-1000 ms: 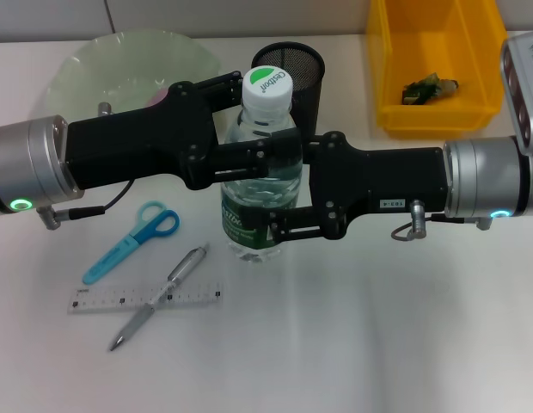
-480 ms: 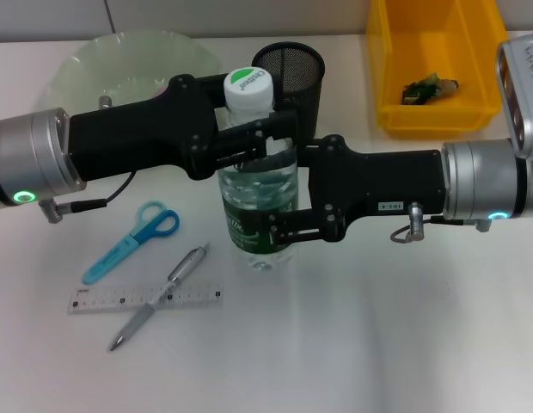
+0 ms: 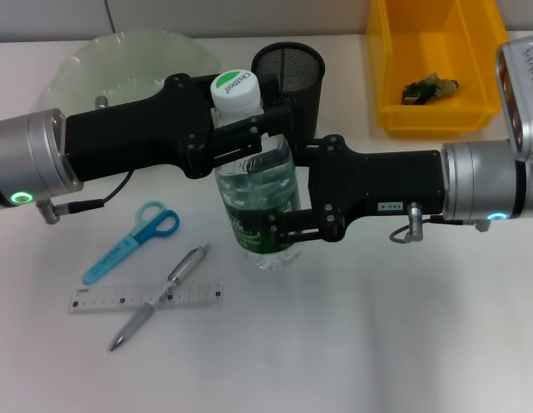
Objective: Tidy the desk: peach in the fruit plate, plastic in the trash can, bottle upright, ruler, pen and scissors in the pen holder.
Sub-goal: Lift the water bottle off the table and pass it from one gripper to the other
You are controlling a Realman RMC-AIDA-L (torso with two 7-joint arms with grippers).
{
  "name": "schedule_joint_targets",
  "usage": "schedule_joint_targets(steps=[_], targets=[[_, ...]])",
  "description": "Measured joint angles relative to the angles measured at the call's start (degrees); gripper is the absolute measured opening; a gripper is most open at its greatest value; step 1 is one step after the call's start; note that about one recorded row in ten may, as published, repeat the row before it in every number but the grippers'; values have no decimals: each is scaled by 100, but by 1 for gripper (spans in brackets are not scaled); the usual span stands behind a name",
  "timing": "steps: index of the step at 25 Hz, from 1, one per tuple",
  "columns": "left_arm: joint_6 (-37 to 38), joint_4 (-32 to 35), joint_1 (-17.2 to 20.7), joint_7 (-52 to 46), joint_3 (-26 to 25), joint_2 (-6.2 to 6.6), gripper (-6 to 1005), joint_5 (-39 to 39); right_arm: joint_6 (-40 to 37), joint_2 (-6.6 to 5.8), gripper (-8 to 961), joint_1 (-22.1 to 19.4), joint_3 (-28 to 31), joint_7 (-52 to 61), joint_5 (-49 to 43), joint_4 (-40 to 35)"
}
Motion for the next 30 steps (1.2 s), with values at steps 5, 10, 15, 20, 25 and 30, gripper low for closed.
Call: schedule_joint_targets(steps=[5, 10, 15, 20, 25, 30], targets=[[-4, 0, 3, 5, 0, -1, 432, -5, 23, 9, 750, -27, 0, -70, 21, 2], [2, 2, -8, -21, 1, -7, 432, 7, 29, 10, 750, -37, 6, -85, 29, 21], [29, 7, -29, -16, 15, -7, 432, 12, 28, 15, 751, -44, 17, -149, 41, 39], [56, 7, -27, -27, 15, -7, 432, -5, 26, 18, 751, -43, 48, -152, 48, 99], [114, 10, -26, -32, 9, -7, 432, -15, 26, 18, 751, -21, 59, -152, 50, 163], [142, 16, -30, -40, 9, -8, 433, -19, 29, 18, 751, -27, 21, -169, 52, 174]])
